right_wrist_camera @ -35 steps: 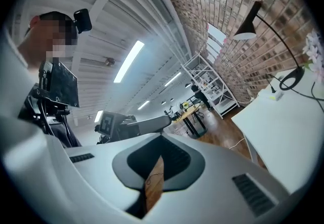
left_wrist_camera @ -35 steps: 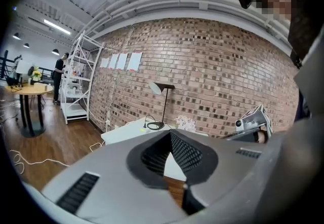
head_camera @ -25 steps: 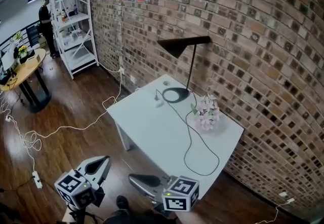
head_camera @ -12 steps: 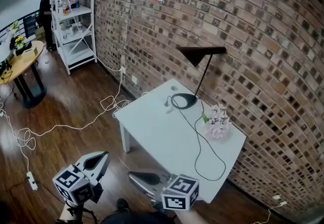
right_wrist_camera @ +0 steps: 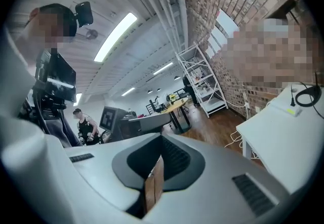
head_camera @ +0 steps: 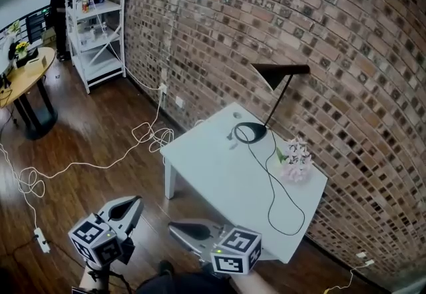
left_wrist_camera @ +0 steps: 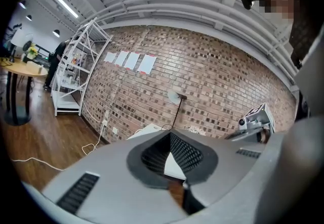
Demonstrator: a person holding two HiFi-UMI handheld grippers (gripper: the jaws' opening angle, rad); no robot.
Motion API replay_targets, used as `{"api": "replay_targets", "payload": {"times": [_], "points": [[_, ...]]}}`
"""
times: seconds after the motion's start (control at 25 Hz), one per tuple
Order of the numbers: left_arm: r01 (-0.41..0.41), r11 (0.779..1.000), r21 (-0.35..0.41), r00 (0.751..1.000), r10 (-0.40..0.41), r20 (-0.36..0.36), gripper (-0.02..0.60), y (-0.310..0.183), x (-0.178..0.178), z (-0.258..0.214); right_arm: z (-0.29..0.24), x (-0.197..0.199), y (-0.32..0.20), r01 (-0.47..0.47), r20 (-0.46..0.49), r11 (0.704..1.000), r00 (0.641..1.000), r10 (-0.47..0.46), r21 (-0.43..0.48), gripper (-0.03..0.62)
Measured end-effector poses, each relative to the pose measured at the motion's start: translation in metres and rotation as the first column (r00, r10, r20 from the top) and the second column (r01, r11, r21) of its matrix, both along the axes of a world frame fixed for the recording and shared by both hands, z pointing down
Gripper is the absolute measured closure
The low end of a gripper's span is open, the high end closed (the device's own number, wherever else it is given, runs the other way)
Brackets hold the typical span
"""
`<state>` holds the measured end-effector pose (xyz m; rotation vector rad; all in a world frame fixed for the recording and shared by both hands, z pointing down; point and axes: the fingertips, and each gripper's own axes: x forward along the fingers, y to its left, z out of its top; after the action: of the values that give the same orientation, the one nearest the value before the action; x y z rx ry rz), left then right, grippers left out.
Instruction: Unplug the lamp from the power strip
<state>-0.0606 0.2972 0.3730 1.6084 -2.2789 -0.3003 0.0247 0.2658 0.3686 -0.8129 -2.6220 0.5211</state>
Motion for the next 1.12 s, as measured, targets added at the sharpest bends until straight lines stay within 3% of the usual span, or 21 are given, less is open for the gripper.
{"api": "replay_targets", "payload": {"times": [0.48, 0.76, 0.96, 1.12], "points": [[-0.019, 1.0, -0.021, 0.999, 0.019, -0.029, 0.566, -0.001, -0.01, 0.014, 0.011, -0.016, -0.004, -0.022, -0.03, 1.0, 0.999, 0.022, -0.014, 0.606], [0.003, 0.996, -0.091, 0.999, 0.0, 0.034, 0.566, -0.002, -0.028, 0.025, 0.016, -0.037, -0.017, -0.017, -0.028, 0.998, 0.999, 0.016, -0.066, 0.606], [-0.018, 0.992, -0.122, 1.0, 0.018, 0.002, 0.566, -0.032, -0.035, 0.022, 0.02, -0.055, -0.04, -0.021, -0.018, 0.996, 1.0, 0.02, -0.086, 0.606], [-0.016, 0.99, -0.139, 0.999, 0.022, 0.041, 0.566, -0.05, -0.055, 0.033, 0.024, -0.067, -0.067, -0.046, -0.025, 0.994, 0.999, 0.043, -0.102, 0.606]]}}
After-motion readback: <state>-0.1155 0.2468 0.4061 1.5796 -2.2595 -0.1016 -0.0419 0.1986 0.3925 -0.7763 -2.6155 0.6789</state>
